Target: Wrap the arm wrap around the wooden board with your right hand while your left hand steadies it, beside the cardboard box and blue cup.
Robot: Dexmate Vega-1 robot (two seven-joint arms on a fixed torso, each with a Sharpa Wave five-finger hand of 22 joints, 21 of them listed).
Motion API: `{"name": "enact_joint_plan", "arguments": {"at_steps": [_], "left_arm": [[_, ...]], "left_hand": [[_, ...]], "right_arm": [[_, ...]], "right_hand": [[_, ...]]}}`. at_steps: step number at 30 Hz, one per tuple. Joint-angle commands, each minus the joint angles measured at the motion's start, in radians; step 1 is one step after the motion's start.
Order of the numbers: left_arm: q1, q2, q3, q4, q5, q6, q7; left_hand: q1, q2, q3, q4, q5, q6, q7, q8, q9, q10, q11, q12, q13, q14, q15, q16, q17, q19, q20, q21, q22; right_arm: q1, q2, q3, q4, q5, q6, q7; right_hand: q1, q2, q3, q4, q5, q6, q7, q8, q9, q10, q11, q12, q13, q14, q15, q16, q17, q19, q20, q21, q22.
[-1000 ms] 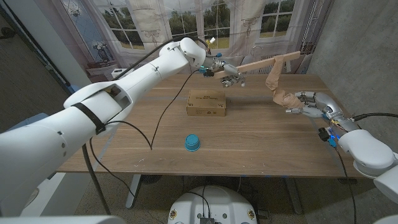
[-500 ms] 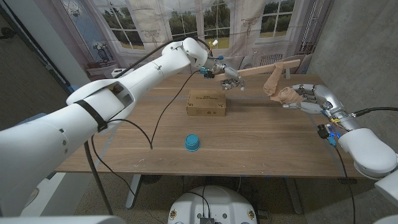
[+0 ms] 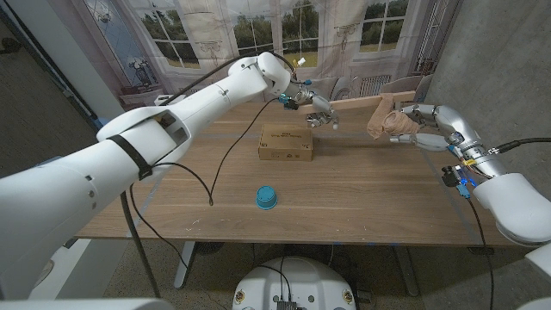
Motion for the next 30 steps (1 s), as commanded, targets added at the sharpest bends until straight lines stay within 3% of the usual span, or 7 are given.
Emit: {"name": "enact_joint_plan", "arguments": {"at_steps": [1, 21, 30], "left_arm": [[-0.012, -0.015, 0.017, 0.006, 0.024, -0.012, -0.009], [-0.029, -0.051, 0.037, 0.061, 0.04, -0.049, -0.037], [-0.042, -0.073, 0.045, 0.096, 0.047, -0.06, -0.057]], "left_hand": [[0.01, 0.015, 0.001, -0.004, -0.004, 0.007, 0.006, -0.002, 0.001, 0.013, -0.011, 0.058, 0.003, 0.084, -0.075, 0.006, 0.002, 0.01, -0.093, 0.004, 0.0], [0.012, 0.014, 0.0, -0.005, -0.008, 0.01, 0.008, -0.006, -0.005, 0.012, -0.012, 0.058, 0.003, 0.083, -0.075, 0.014, 0.008, 0.008, -0.093, 0.005, 0.004], [0.012, 0.014, 0.0, -0.005, -0.009, 0.01, 0.006, -0.006, -0.004, 0.012, -0.01, 0.058, 0.003, 0.082, -0.075, 0.016, 0.007, 0.008, -0.093, 0.006, 0.006]], "right_arm": [[0.021, 0.006, 0.036, -0.037, -0.033, 0.013, 0.066], [0.18, -0.047, 0.076, -0.062, -0.063, -0.072, 0.138], [0.292, -0.116, 0.069, -0.043, -0.03, -0.127, 0.182]], "right_hand": [[0.155, 0.164, 0.09, 0.085, -0.005, 0.228, 0.101, 0.003, 0.004, 0.237, 0.051, 0.0, 0.001, 0.426, -0.257, -0.003, -0.001, -0.002, -0.035, 0.005, 0.0], [0.149, 0.17, 0.084, 0.089, -0.009, 0.232, 0.085, -0.005, 0.008, 0.234, 0.037, -0.011, -0.003, 0.428, -0.258, -0.015, -0.006, -0.01, -0.05, 0.011, 0.001], [0.148, 0.171, 0.081, 0.09, -0.008, 0.236, 0.081, -0.007, 0.009, 0.234, 0.033, -0.013, -0.003, 0.428, -0.258, -0.019, -0.007, -0.009, -0.053, 0.014, 0.001]]}}
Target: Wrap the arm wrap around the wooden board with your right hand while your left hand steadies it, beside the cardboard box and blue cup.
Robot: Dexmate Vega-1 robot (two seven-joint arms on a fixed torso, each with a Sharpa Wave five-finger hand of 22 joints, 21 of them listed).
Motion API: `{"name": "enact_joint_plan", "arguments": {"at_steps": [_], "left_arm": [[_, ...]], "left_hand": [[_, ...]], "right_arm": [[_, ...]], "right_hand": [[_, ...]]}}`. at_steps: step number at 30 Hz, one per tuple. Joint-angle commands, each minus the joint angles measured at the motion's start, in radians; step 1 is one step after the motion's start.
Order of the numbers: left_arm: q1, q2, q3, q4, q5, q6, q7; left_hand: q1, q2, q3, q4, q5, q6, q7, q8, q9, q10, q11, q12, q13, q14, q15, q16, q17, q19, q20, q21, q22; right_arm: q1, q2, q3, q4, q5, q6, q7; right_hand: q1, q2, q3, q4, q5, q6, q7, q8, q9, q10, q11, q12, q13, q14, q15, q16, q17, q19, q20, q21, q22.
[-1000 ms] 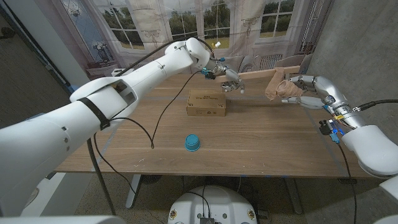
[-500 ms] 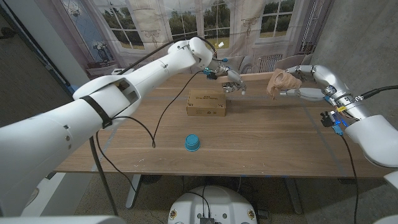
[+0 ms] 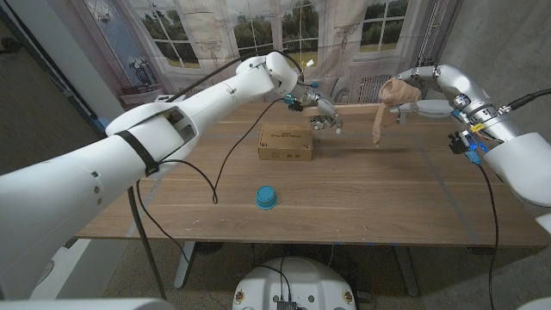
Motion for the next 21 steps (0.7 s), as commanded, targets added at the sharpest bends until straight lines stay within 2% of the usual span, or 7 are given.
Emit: {"name": "enact_joint_plan", "arguments": {"at_steps": [1, 13, 21], "left_arm": [[-0.015, -0.026, 0.012, 0.041, 0.011, -0.016, -0.022], [-0.019, -0.033, 0.016, 0.047, 0.015, -0.016, -0.039], [-0.019, -0.032, 0.014, 0.048, 0.013, -0.029, -0.052]], "left_hand": [[0.012, 0.014, 0.0, -0.005, -0.001, 0.007, 0.002, -0.002, 0.003, 0.012, -0.011, 0.052, 0.004, 0.082, -0.073, 0.012, 0.003, 0.008, -0.092, 0.005, 0.005], [0.013, 0.012, -0.001, -0.005, -0.003, 0.009, 0.001, -0.006, -0.003, 0.014, -0.011, 0.052, 0.004, 0.081, -0.073, 0.009, -0.002, 0.007, -0.091, 0.003, 0.004], [0.013, 0.011, -0.002, -0.005, -0.004, 0.01, 0.002, -0.007, -0.004, 0.013, -0.012, 0.052, 0.004, 0.081, -0.072, 0.008, -0.003, 0.003, -0.09, 0.005, 0.008]], "right_arm": [[0.151, -0.083, -0.009, 0.022, 0.033, -0.072, 0.051], [0.293, -0.181, -0.067, 0.092, 0.116, -0.095, 0.093], [0.395, -0.239, -0.132, 0.135, 0.155, -0.126, 0.074]], "right_hand": [[0.148, 0.171, 0.081, 0.09, 0.001, 0.213, 0.079, 0.001, 0.004, 0.207, 0.026, 0.003, 0.004, 0.407, -0.257, -0.003, 0.004, 0.001, -0.054, 0.004, 0.001], [0.148, 0.173, 0.078, 0.09, 0.002, 0.214, 0.08, -0.002, 0.007, 0.212, 0.024, 0.0, 0.002, 0.408, -0.257, -0.008, 0.005, 0.001, -0.056, 0.008, 0.001], [0.148, 0.174, 0.076, 0.09, 0.003, 0.214, 0.076, -0.005, 0.008, 0.21, 0.025, -0.003, 0.001, 0.409, -0.257, -0.01, 0.006, 0.0, -0.057, 0.01, 0.0]]}}
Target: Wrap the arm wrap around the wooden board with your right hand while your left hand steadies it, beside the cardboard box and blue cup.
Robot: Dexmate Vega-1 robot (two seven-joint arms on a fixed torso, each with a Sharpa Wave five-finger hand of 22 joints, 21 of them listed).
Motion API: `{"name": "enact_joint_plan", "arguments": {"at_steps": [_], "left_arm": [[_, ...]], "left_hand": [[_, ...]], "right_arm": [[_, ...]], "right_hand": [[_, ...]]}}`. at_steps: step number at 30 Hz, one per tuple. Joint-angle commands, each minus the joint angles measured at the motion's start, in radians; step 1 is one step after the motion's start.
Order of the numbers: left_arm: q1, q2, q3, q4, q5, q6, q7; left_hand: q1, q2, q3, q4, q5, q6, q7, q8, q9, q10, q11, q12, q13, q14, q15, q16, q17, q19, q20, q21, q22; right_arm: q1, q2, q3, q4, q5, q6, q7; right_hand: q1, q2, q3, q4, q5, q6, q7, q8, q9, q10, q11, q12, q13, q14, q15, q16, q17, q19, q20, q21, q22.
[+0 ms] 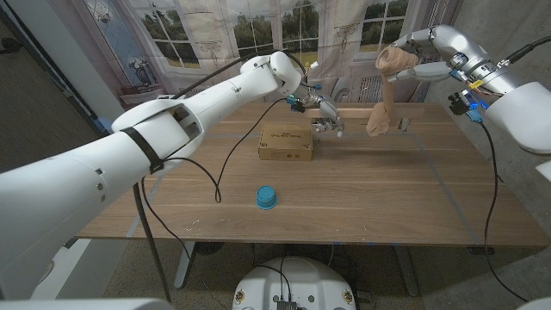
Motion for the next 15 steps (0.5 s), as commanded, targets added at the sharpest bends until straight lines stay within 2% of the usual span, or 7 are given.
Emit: {"name": "enact_joint_plan", "arguments": {"at_steps": [1, 15], "left_arm": [[-0.002, -0.002, 0.0, 0.004, -0.001, -0.014, -0.02], [0.012, 0.029, -0.01, -0.039, -0.015, -0.015, -0.039]], "left_hand": [[0.013, 0.01, -0.002, -0.005, -0.004, 0.01, 0.003, -0.003, 0.002, 0.013, -0.011, 0.047, 0.004, 0.08, -0.072, 0.0, 0.003, 0.005, -0.09, 0.005, 0.002], [0.013, 0.008, -0.003, -0.005, -0.004, 0.012, -0.001, -0.004, 0.0, 0.014, -0.009, 0.047, 0.004, 0.079, -0.072, 0.0, 0.004, 0.001, -0.087, 0.004, 0.001]], "right_arm": [[0.157, -0.088, -0.084, 0.071, 0.069, -0.039, -0.004], [0.347, -0.124, -0.23, 0.219, 0.17, -0.095, -0.068]], "right_hand": [[0.148, 0.173, 0.079, 0.085, 0.005, 0.214, 0.076, -0.005, 0.004, 0.21, 0.022, 0.005, 0.005, 0.407, -0.255, -0.002, 0.006, 0.0, -0.057, 0.007, 0.0], [0.146, 0.175, 0.074, 0.086, 0.006, 0.216, 0.074, -0.01, 0.005, 0.209, 0.019, -0.001, 0.002, 0.411, -0.255, -0.013, -0.001, -0.002, -0.06, 0.01, 0.0]]}}
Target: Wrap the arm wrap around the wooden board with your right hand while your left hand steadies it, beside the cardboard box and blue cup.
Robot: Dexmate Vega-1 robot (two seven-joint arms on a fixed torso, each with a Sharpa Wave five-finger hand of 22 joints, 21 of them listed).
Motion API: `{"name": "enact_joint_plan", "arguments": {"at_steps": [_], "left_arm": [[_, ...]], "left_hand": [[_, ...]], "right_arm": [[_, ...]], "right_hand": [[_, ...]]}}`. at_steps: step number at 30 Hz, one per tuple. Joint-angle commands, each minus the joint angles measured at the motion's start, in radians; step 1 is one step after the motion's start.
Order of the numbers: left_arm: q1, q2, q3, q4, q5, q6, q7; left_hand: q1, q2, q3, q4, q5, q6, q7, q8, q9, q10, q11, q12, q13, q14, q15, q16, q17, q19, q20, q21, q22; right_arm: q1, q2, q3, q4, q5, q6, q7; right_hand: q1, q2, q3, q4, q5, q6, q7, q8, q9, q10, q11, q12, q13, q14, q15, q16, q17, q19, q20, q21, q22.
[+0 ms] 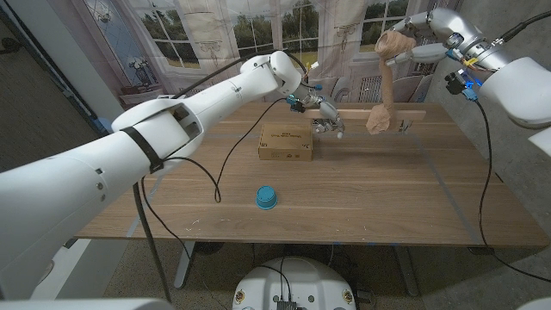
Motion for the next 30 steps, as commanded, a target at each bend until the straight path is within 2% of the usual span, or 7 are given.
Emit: {"name": "enact_joint_plan", "arguments": {"at_steps": [1, 11, 21, 30], "left_arm": [[0.011, 0.022, -0.011, -0.027, -0.015, -0.004, -0.018], [0.02, 0.038, -0.026, -0.04, -0.037, -0.029, -0.03], [0.028, 0.06, -0.038, -0.083, -0.051, -0.034, -0.03], [0.026, 0.042, -0.049, -0.038, -0.09, -0.086, -0.068]], "left_hand": [[0.013, 0.008, 0.001, 0.0, -0.004, 0.011, -0.002, 0.0, -0.001, 0.014, -0.008, 0.047, 0.004, 0.079, -0.072, 0.002, 0.004, 0.001, -0.087, 0.006, 0.001], [0.013, 0.006, 0.0, 0.0, -0.004, 0.014, -0.006, -0.002, -0.004, 0.014, -0.008, 0.047, 0.004, 0.074, -0.072, 0.0, 0.001, -0.001, -0.086, 0.004, -0.001], [0.014, 0.003, -0.001, 0.0, -0.003, 0.016, -0.006, -0.005, -0.009, 0.015, -0.007, 0.047, 0.004, 0.075, -0.071, -0.002, -0.002, -0.002, -0.085, 0.006, 0.0], [0.014, 0.002, -0.002, 0.0, -0.002, 0.016, -0.006, -0.007, -0.012, 0.016, -0.007, 0.047, 0.004, 0.076, -0.071, -0.003, -0.002, -0.002, -0.084, 0.006, -0.002]], "right_arm": [[0.152, -0.039, -0.109, 0.119, 0.087, -0.047, -0.037], [0.194, -0.047, -0.138, 0.204, 0.179, -0.098, -0.035], [0.159, -0.056, -0.117, 0.25, 0.235, -0.118, -0.043], [0.158, -0.033, -0.117, 0.314, 0.281, -0.141, -0.082]], "right_hand": [[0.146, 0.175, 0.078, 0.082, 0.007, 0.216, 0.075, -0.001, 0.005, 0.209, 0.019, 0.002, 0.003, 0.405, -0.261, -0.002, 0.001, -0.002, -0.06, 0.007, 0.0], [0.147, 0.175, 0.076, 0.081, 0.007, 0.224, 0.074, -0.003, 0.004, 0.217, 0.021, -0.002, -0.005, 0.406, -0.261, -0.008, -0.001, -0.003, -0.059, 0.009, -0.001], [0.147, 0.174, 0.073, 0.08, 0.005, 0.228, 0.073, -0.008, 0.001, 0.218, 0.018, -0.012, -0.018, 0.404, -0.261, -0.019, -0.008, -0.007, -0.06, 0.01, -0.001], [0.147, 0.175, 0.07, 0.079, 0.003, 0.231, 0.073, -0.012, -0.001, 0.22, 0.02, -0.014, -0.021, 0.408, -0.261, -0.021, -0.008, -0.007, -0.062, 0.012, -0.001]]}}
